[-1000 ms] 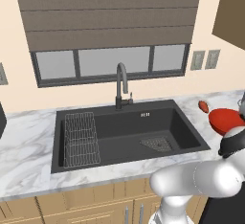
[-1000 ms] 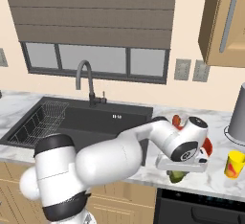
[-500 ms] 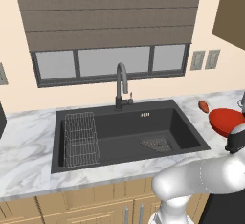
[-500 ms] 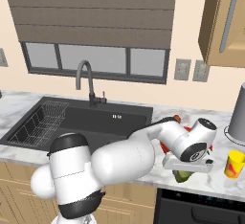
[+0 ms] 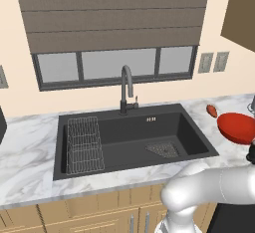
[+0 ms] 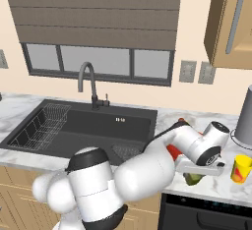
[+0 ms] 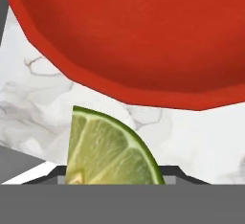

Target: Remove the sweet potato and lemon wedge from the sink. Then move the bowl and cup from the counter to the sink for washing.

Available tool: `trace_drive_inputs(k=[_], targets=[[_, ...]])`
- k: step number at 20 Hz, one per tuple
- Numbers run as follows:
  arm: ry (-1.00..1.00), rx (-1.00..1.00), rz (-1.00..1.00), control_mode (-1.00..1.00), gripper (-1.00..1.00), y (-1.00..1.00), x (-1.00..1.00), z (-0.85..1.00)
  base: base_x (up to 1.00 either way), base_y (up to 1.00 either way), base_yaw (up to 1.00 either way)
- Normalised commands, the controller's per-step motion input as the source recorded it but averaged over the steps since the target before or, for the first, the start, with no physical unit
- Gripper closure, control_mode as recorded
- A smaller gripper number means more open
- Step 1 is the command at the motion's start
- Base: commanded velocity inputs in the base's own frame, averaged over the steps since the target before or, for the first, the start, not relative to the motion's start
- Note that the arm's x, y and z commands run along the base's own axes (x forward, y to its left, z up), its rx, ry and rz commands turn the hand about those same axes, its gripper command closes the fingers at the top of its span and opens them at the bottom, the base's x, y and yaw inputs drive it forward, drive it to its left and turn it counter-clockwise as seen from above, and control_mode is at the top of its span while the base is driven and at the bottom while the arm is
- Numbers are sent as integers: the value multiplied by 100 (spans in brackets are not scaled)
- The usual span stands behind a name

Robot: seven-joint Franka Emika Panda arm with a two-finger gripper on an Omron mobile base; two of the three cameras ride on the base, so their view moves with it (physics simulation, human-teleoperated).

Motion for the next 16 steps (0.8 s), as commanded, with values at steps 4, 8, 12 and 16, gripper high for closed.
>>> trace_drive_inputs(k=[4, 8, 12, 16], targets=[[0, 0, 0, -100, 100, -20, 22, -14, 0, 0, 0], [0, 0, 0, -100, 100, -19, 20, -18, 0, 0, 0], [0, 0, 0, -100, 100, -18, 19, -20, 0, 0, 0], [0, 0, 0, -100, 100, -20, 20, -20, 0, 0, 0]])
